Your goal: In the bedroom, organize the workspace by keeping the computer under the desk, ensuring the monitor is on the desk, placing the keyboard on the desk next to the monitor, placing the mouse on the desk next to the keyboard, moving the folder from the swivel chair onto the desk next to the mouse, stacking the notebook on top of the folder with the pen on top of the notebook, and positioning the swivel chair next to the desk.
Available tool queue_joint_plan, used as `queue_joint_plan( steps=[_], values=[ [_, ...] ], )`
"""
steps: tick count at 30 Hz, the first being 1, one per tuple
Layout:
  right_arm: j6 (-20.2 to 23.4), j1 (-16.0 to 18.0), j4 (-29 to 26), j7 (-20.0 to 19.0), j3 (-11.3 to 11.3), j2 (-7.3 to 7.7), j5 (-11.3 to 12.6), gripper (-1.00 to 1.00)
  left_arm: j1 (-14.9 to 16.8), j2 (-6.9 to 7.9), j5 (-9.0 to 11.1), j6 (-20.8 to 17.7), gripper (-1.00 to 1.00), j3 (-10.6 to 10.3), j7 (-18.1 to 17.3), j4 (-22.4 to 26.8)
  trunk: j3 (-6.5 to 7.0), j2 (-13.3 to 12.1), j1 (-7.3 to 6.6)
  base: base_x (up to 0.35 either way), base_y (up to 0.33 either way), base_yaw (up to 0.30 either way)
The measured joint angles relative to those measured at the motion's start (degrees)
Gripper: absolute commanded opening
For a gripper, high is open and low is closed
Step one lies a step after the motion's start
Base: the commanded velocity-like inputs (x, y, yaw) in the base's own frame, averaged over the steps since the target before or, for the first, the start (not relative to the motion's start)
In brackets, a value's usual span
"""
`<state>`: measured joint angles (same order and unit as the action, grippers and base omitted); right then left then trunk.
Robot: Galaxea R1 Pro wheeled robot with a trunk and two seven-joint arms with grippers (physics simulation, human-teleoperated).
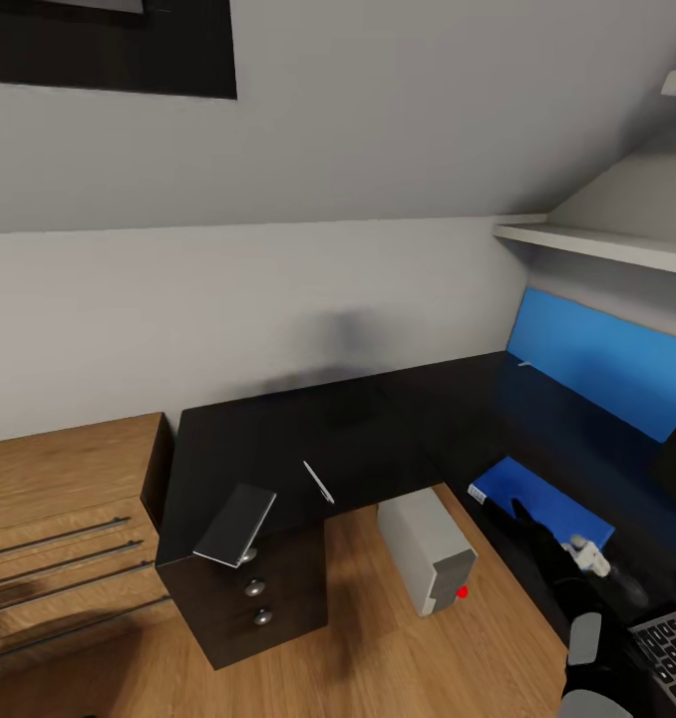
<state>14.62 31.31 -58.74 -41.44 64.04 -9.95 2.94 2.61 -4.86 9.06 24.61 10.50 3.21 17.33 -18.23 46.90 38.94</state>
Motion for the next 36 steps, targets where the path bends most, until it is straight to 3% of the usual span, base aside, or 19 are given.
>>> queue_joint_plan(
  steps=[1, 2, 4, 6, 7, 10, 11, 14, 16, 17, 20, 21, 24, 26, 28, 29, 31, 36],
  values=[
    [0.1, 0.0, 0.0, -1.4, -0.1, 0.00, -2.0, 1.00, 0.0, 0.01, 0.0, 0.0, 1.00, 0.0, 0.0, 0.0, 0.00, 0.0, 0.00, 0.000, 0.000, 0.000],
    [0.2, -0.1, 0.0, -4.0, -0.2, 0.01, -5.9, 1.00, 0.0, 0.01, 0.0, 0.0, 1.00, 0.0, 0.0, 0.0, 0.00, 0.0, 0.00, 0.000, 0.000, 0.000],
    [0.3, -0.1, 0.0, -6.6, -0.2, 0.01, -10.1, 1.00, 0.0, 0.02, 0.0, 0.0, 1.00, 0.0, 0.0, 0.0, 0.00, 0.0, 0.00, 0.000, 0.000, 0.000],
    [0.1, -0.1, 0.7, -11.1, -1.0, 0.01, -17.8, 1.00, 0.0, 0.02, 0.0, 0.0, 1.00, 0.0, 0.0, 0.0, 0.00, 0.0, 0.00, 0.000, 0.000, 0.000],
    [0.0, -0.1, 1.7, -12.8, -2.1, 0.01, -21.2, 1.00, 0.0, 0.02, 0.0, 0.0, 1.00, 0.0, 0.0, 0.0, 0.00, 0.0, 0.00, 0.000, 0.000, 0.000],
    [-0.2, -0.1, 4.2, -14.5, -5.5, 0.02, -26.8, 1.00, 0.0, 0.03, 0.0, 0.0, 1.00, 0.0, 0.0, 0.0, 0.00, 0.0, 0.00, 0.000, 0.000, 0.000],
    [-0.4, -0.1, 5.5, -14.8, -7.6, 0.02, -29.2, 1.00, 0.0, 0.03, 0.0, 0.0, 1.00, 0.0, 0.0, 0.0, 0.00, 0.0, 0.00, 0.000, 0.000, 0.000],
    [-1.3, -0.1, 9.1, -14.5, -12.0, 0.03, -33.7, 1.00, 0.0, 0.03, 0.0, 0.0, 1.00, 0.0, 0.0, 0.0, 0.00, 0.0, 0.00, 0.000, 0.000, 0.000],
    [-3.2, -0.1, 14.0, -12.4, -16.7, 0.04, -38.4, 1.00, 0.0, 0.03, 0.0, 0.0, 1.00, 0.0, 0.0, 0.0, 0.00, 0.0, 0.00, 0.000, 0.000, 0.000],
    [-3.8, -0.1, 15.4, -11.5, -17.9, 0.04, -39.6, 1.00, 0.0, 0.03, 0.0, 0.0, 1.00, 0.0, 0.0, 0.0, 0.00, 0.0, 0.00, 0.000, 0.000, 0.000],
    [-8.5, -0.1, 23.7, -3.4, -24.1, 0.05, -44.6, 1.00, 0.0, 0.03, 0.0, 0.0, 1.00, 0.0, 0.0, 0.0, 0.00, 0.0, 0.00, 0.000, 0.000, 0.000],
    [-9.4, -0.1, 25.3, -1.6, -25.1, 0.05, -45.0, 1.00, 0.0, 0.03, 0.0, 0.0, 1.00, 0.0, 0.0, 0.0, 0.00, 0.0, 0.00, 0.000, 0.000, 0.000],
    [-13.8, -0.1, 34.3, 10.3, -29.9, 0.03, -46.1, 1.00, 0.0, 0.04, 0.0, 0.0, 1.00, 0.0, 0.0, 0.0, 0.00, 0.0, 0.00, 0.000, 0.000, 0.000],
    [-16.1, -0.1, 38.3, 16.7, -31.3, 0.01, -46.0, 1.00, 0.0, 0.11, 0.0, 0.0, 1.00, 0.1, 0.0, 0.0, 0.00, 0.0, 0.00, 0.000, 0.000, 0.000],
    [-21.2, 0.0, 43.4, 25.1, -32.1, 0.00, -45.9, 1.00, 0.0, 0.16, 0.1, 0.0, 1.00, 0.2, 0.2, 0.0, -0.01, 0.0, 0.00, 0.000, 0.000, 0.000],
    [-22.8, 0.0, 44.8, 27.3, -32.2, -0.01, -45.9, 1.00, 0.0, 0.19, 0.1, 0.0, 1.00, 0.2, 0.3, 0.0, 0.00, 0.0, 0.00, 0.000, 0.000, 0.000],
    [-29.8, 0.0, 49.5, 35.7, -32.4, -0.02, -46.0, 1.00, 0.0, 0.25, 0.1, 0.0, 1.00, 0.2, 0.4, 0.0, -0.01, 0.0, 0.00, 0.000, 0.000, 0.000],
    [-40.0, 0.0, 53.2, 43.9, -32.5, -0.03, -44.3, 1.00, 0.0, 0.32, 0.1, 0.0, 1.00, 0.3, 0.6, 0.0, 0.00, 0.0, 0.00, 0.000, 0.000, 0.000]
  ],
)
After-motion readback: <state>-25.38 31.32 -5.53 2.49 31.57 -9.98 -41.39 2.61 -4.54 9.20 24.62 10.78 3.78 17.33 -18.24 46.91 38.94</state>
